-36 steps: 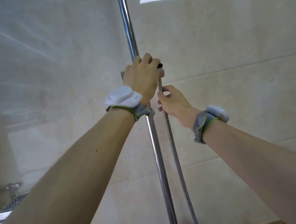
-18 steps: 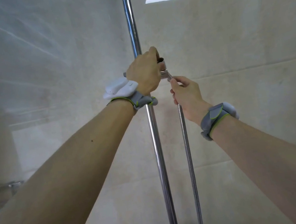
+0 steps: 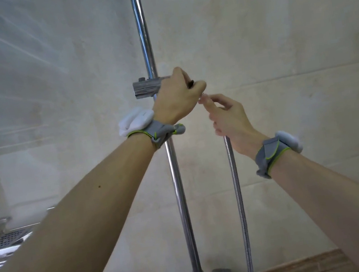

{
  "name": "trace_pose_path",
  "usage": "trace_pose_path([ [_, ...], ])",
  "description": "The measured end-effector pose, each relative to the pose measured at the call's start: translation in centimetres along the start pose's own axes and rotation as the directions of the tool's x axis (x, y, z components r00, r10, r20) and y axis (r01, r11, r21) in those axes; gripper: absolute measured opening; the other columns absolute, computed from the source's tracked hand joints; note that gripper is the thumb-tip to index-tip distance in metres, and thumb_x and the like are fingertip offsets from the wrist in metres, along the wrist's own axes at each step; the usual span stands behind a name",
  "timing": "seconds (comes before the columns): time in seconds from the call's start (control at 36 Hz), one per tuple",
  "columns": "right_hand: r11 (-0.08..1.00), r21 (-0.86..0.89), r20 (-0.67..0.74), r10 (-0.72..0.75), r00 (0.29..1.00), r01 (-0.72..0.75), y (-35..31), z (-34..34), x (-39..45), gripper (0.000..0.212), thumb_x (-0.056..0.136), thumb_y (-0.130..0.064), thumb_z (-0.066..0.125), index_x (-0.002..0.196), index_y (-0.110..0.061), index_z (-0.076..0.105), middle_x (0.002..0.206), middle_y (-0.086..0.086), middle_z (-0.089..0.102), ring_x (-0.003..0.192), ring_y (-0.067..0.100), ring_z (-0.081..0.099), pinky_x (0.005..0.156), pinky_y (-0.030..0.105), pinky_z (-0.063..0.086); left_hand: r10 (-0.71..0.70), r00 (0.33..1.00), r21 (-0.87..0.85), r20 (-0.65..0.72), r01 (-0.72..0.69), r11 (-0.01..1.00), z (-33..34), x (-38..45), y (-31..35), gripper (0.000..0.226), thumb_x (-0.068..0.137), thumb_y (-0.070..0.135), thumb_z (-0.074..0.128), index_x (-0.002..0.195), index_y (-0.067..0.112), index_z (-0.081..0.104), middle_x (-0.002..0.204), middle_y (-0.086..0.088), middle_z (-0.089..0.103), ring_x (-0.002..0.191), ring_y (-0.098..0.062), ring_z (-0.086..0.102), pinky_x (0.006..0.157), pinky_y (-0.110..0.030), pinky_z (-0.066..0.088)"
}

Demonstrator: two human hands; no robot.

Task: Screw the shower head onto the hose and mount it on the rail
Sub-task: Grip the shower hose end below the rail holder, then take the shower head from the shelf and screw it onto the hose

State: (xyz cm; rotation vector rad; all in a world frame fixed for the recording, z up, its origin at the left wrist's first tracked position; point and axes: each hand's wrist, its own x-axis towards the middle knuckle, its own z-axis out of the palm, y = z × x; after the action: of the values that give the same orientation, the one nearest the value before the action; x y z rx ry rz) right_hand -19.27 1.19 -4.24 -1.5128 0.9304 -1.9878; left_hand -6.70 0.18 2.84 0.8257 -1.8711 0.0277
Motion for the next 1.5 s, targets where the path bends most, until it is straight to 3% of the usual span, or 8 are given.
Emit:
trace_pose_path([
  [0.25,0.986,0.05,0.116,0.153,0.981,-0.16,3.1,0.0,-4.7,0.015,0.093,-0.037,0.067,0.096,-0.023,0.071,0.06,-0.002,0.039,0.041,0.011,0.027,0.039,0.019,0.022,-0.103,0.96,-0.036,0.259,0.116,0.993,0.7,-5.5,-3.7,0.031,0.092,0.042,0.057,0.098,0.011,0.058,0.067,0.003,0.06,0.056,-0.018,0.057,0.049,-0.025,0.051],
  [0.42,0.973,0.075,0.237,0.197,0.951,-0.22,5.6,1.5,-7.7,0.012,0.096,-0.02,0.065,0.1,-0.009,0.068,0.07,0.008,0.055,0.051,0.018,0.044,0.047,0.028,0.03,-0.163,0.95,-0.074,0.265,0.189,0.979,0.2,-9.2,-6.7,0.035,0.092,0.043,0.059,0.093,0.008,0.065,0.058,0.006,0.057,0.042,-0.001,0.051,0.053,-0.024,0.044],
  [0.56,0.959,0.064,0.319,0.242,0.916,-0.276,6.7,3.1,-9.8,0.007,0.096,-0.006,0.062,0.1,-0.001,0.061,0.076,0.012,0.064,0.062,0.026,0.052,0.055,0.034,0.039,-0.221,0.933,-0.006,0.282,0.232,0.973,-0.6,-12.2,-8.7,0.038,0.092,0.047,0.057,0.095,0.01,0.063,0.067,0.002,0.057,0.049,-0.012,0.052,0.049,-0.019,0.043],
  [0.81,0.961,-0.235,0.351,0.223,0.909,-0.145,7.9,8.2,-11.9,0.017,0.096,-0.03,0.062,0.09,-0.014,0.063,0.07,-0.002,0.059,0.05,0.01,0.045,0.05,0.028,0.038,-0.35,0.882,0.03,0.316,0.359,0.933,-4.1,-15.1,-12.0,0.043,0.09,0.056,0.054,0.082,0.014,0.058,0.068,-0.002,0.056,0.056,-0.02,0.054,0.051,-0.031,0.049],
  [1.11,0.868,-0.48,0.369,0.07,0.927,0.125,7.9,14.1,-13.4,0.033,0.1,-0.04,0.051,0.091,-0.011,0.064,0.068,-0.007,0.054,0.06,0.01,0.047,0.057,0.026,0.037,-0.607,0.737,-0.323,0.295,0.675,0.663,-7.5,-18.1,-14.2,0.039,0.096,0.046,0.051,0.099,0.007,0.051,0.059,-0.002,0.042,0.035,-0.011,0.031,0.04,-0.018,0.03],
  [1.25,0.944,-0.298,0.329,0.244,0.912,-0.146,8.0,15.1,-13.9,0.045,0.097,-0.05,0.053,0.095,-0.007,0.067,0.065,-0.001,0.054,0.042,0.01,0.039,0.041,0.022,0.03,-0.687,0.657,-0.549,0.311,0.714,0.435,-9.1,-19.9,-14.9,0.033,0.098,0.04,0.048,0.091,0.008,0.051,0.06,-0.002,0.038,0.04,-0.012,0.027,0.04,-0.016,0.02],
  [1.39,0.922,-0.159,0.388,0.387,0.837,-0.353,8.2,15.6,-14.2,0.042,0.096,-0.049,0.057,0.096,-0.008,0.065,0.055,-0.005,0.044,0.043,0.013,0.028,0.041,0.021,0.02,-0.509,0.86,0.174,0.029,0.497,0.85,-10.5,-21.6,-17.6,0.019,0.092,0.031,0.053,0.082,0.015,0.057,0.067,-0.003,0.06,0.062,-0.024,0.055,0.06,-0.03,0.044],
  [1.5,0.914,-0.166,0.394,0.407,0.824,-0.371,8.4,15.7,-14.5,0.04,0.098,-0.044,0.056,0.1,-0.004,0.064,0.06,-0.002,0.043,0.044,0.012,0.027,0.041,0.021,0.019,-0.231,0.973,0.536,0.002,0.193,0.822,-11.6,-22.5,-18.9,0.017,0.094,0.029,0.048,0.09,0.013,0.054,0.081,-0.01,0.068,0.081,-0.036,0.061,0.07,-0.042,0.049],
])
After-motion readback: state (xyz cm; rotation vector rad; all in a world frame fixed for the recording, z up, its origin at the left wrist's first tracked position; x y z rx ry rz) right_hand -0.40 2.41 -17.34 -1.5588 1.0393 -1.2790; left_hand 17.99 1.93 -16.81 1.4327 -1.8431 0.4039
